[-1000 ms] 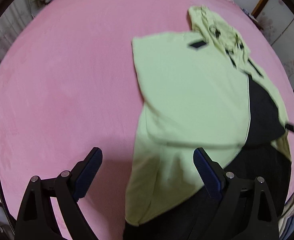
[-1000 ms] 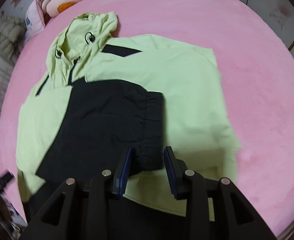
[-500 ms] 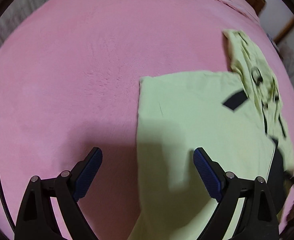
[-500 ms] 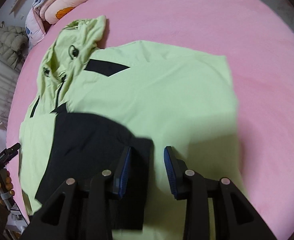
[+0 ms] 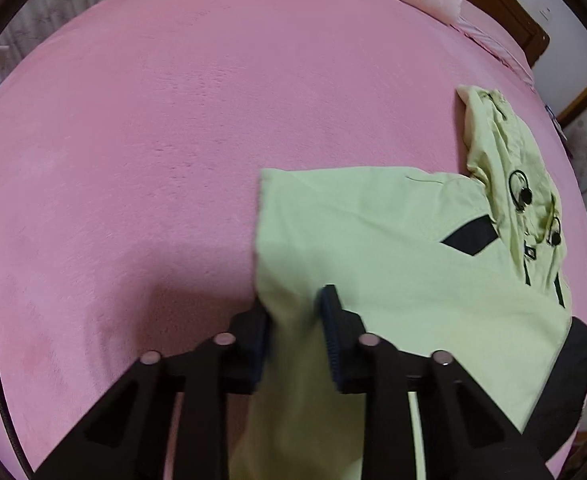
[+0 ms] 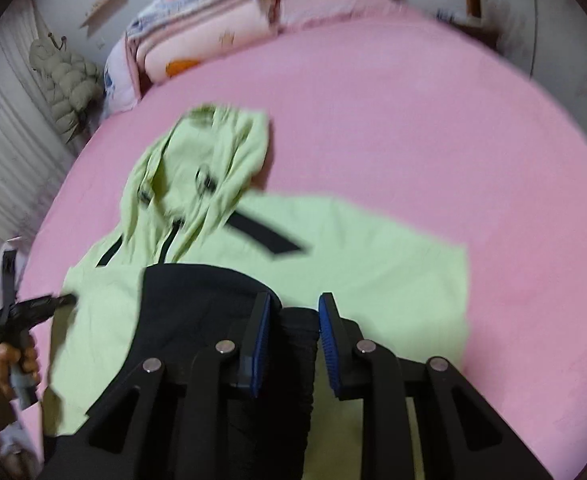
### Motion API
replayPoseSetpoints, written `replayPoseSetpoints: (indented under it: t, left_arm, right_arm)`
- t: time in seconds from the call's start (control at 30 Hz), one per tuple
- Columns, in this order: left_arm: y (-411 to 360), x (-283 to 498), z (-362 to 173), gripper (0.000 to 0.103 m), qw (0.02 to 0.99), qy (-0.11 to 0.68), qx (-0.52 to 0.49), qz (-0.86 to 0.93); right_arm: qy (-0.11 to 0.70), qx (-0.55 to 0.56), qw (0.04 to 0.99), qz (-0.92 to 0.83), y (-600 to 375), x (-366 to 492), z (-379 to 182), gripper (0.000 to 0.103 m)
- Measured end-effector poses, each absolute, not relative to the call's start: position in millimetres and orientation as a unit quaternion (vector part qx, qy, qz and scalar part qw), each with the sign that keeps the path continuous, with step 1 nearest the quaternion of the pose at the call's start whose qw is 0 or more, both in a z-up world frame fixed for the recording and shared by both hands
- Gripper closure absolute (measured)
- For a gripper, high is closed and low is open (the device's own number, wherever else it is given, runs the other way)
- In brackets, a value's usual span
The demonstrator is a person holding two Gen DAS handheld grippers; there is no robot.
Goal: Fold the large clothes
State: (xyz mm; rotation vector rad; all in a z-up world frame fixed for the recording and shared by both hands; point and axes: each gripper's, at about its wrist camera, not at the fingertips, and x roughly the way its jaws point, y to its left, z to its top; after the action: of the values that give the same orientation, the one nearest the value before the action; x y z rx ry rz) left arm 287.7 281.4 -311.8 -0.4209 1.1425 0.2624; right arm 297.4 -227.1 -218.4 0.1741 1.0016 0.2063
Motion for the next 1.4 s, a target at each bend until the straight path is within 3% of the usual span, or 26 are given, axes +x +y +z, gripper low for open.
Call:
replayPoseSetpoints:
  t: [0.23,0.43,0.6,0.77,0.93,1.0,1.03,1.07,1.23,1.27,1.3,1.4]
  left_arm:
    - [254.9,299.4,-321.0,0.085,0.821,0.541,-0.098,0.153]
    - [252.7,287.1,-278.0,0.076,0.831,0.522,-0.105,0.163]
    - [230.9,241.7,-242.9,0.075,0.846,0.498,-0.136,0.133]
    - [173.3,209.5,-276.6,0.075,0.825,0.544,-0.114,0.098]
    - [181.8,196.8,-312.6,0.076,0.821,0.545,-0.070,0.156]
    - [191.5,197.2,-314.4,0.075,0.820,0.544,-0.048,0.169]
    - [197.8,197.7,-314.7,0.074,0.819,0.546,-0.038,0.173]
    - [204.1,197.6,-313.6,0.074,0.818,0.548,-0.037,0.170]
    - [204.6,194.8,-299.4,0.074,0.806,0.568,-0.014,0.166]
    - [203.0,192.2,-294.6,0.068,0.803,0.571,-0.012,0.169]
    - [202.0,188.6,-288.5,0.055,0.802,0.573,-0.015,0.170]
    - [193.2,173.2,-256.4,0.035,0.814,0.551,-0.037,0.178]
  right_arm:
    - [0.543,0.034,0.837,0.063,-212.7,320.0,-275.9,0.077]
    - [0.502,0.083,0.860,0.032,-209.3,294.3,-229.5,0.071]
    - [0.484,0.088,0.866,0.086,-171.9,254.7,-200.2,0.068]
    - [0.522,0.073,0.834,0.162,-106.4,228.1,-225.0,0.069]
    - [0.542,-0.015,0.830,0.129,-103.4,223.1,-272.8,0.069]
    - [0.539,-0.038,0.837,0.084,-129.5,226.9,-284.8,0.072]
    - [0.536,-0.038,0.840,0.070,-148.4,229.4,-288.0,0.084]
    - [0.539,-0.029,0.839,0.075,-161.0,232.6,-289.6,0.103]
    - [0.561,-0.004,0.823,0.092,-185.3,239.6,-272.4,0.103]
    - [0.563,-0.005,0.822,0.087,-184.1,238.3,-266.0,0.099]
    - [0.563,-0.003,0.823,0.077,-184.5,237.6,-257.4,0.097]
    - [0.553,0.037,0.828,0.082,-187.7,228.4,-233.0,0.097]
